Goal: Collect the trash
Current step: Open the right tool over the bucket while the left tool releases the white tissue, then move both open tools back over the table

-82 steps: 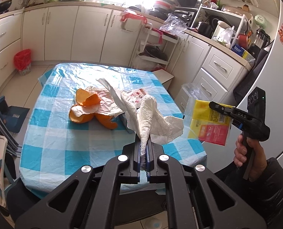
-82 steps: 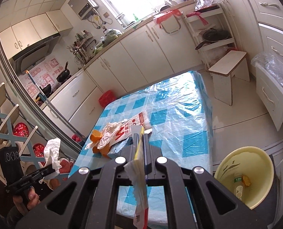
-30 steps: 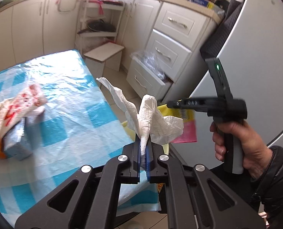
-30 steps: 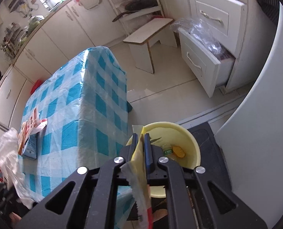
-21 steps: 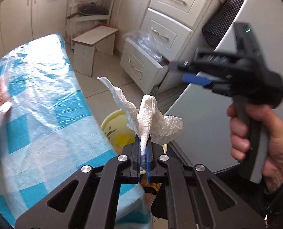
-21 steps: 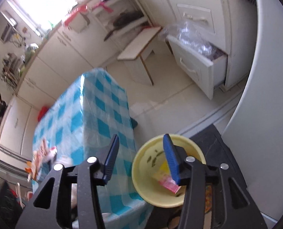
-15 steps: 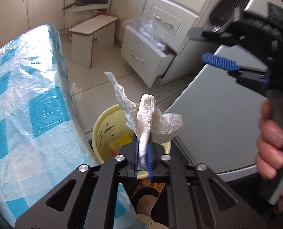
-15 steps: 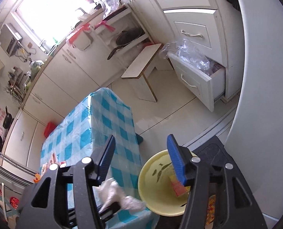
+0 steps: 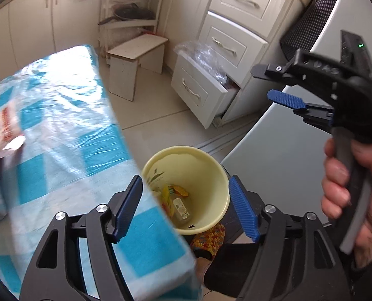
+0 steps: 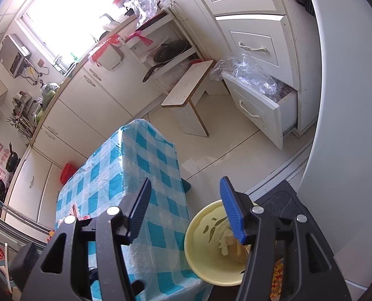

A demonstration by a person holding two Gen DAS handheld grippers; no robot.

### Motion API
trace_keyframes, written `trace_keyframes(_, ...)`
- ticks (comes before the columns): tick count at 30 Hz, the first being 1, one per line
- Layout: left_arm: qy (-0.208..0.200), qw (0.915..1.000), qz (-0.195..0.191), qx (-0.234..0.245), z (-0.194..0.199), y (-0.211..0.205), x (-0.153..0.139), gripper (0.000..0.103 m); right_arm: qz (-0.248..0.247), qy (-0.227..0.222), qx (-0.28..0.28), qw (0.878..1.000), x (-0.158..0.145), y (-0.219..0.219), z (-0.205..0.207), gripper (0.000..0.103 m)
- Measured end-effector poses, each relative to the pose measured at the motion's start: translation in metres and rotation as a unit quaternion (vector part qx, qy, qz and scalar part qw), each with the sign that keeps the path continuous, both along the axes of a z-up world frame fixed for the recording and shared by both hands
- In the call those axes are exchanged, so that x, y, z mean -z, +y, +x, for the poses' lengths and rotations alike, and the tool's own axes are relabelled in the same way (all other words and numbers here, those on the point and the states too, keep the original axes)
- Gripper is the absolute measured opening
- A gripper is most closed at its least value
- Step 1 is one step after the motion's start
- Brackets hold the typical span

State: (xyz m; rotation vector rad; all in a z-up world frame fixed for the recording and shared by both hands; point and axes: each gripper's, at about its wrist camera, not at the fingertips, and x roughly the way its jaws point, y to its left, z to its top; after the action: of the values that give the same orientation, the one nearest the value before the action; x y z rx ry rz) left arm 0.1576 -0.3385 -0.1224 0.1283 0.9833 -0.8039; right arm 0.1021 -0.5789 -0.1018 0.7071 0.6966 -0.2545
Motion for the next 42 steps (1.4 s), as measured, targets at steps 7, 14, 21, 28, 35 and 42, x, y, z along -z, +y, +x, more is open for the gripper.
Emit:
trace_keyframes(7,-0.036,0.9967,-0.02,-0.07,-0.017,0.101,-0.034,0.075,-0.07,-0.01,-0.014,0.997,-0.02,0.026,0.002,0.064)
trace_keyframes(14,-0.058,0.9813,-0.039,-0.179,-0.018,0.211,-0.059,0.077,-0.136,-0.044,-0.032,0.989,-0.045,0.065,-0.003,0.07)
trace_keyframes(21,-0.053,0.9667,-0.067,-0.241,-0.018,0.282,-0.069,0.079,-0.17,-0.073,-0.045,0.982,-0.054,0.103,0.0,0.073)
trace_keyframes(28,-0.059,0.9632,-0.082,-0.249,-0.029,0.302,-0.073,0.079,-0.19,-0.078,-0.083,0.975,-0.05,0.143,0.003,0.076)
trace_keyframes(35,-0.059,0.9603,-0.093,-0.256,-0.032,0.311,-0.078,0.08,-0.214,-0.067,-0.093,0.97,-0.045,0.153,0.006,0.076)
trace_keyframes(42,-0.062,0.959,-0.095,-0.26,-0.033,0.312,-0.081,0.08,-0.185,-0.067,-0.075,0.977,-0.042,0.143,0.002,0.076)
